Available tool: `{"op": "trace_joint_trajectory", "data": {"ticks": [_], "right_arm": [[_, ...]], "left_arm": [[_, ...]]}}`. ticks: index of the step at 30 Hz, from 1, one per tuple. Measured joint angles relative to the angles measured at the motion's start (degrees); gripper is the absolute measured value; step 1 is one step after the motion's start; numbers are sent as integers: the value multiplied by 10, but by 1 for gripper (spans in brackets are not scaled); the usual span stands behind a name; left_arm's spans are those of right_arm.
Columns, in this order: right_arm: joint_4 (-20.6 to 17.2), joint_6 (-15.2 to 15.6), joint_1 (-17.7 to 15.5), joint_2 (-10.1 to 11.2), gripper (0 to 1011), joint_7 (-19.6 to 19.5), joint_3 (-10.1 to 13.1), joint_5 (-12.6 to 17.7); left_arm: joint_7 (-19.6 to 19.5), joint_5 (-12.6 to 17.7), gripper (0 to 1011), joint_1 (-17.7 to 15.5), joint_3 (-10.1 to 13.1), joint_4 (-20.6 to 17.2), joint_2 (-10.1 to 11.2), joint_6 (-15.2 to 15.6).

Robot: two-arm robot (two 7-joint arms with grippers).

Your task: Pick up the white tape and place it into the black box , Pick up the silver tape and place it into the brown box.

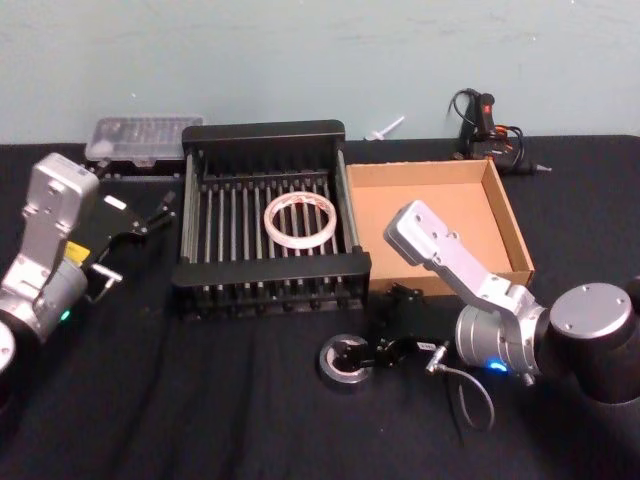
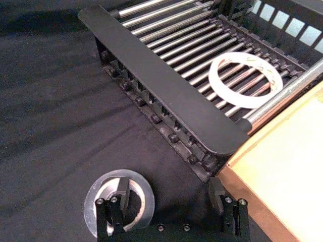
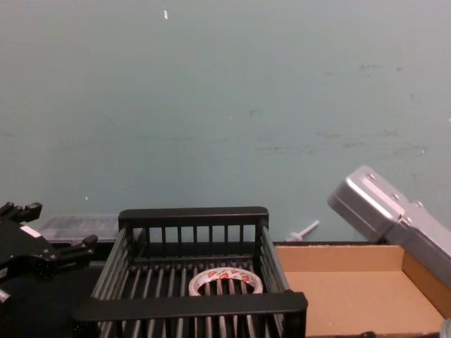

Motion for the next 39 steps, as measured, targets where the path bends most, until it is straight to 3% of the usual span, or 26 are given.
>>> {"op": "trace_joint_trajectory", "data": {"ticks": [28, 32, 39], "right_arm": [[4, 4, 4, 1, 1002, 10, -9, -6], [5, 4, 4, 1, 944, 10, -9, -6], [5, 5, 4, 1, 743, 9, -9, -6]], "left_arm": [[0, 0, 1001, 0, 0, 0, 0, 0], [0, 0, 1001, 0, 0, 0, 0, 0], [0, 0, 1001, 0, 0, 0, 0, 0]]}}
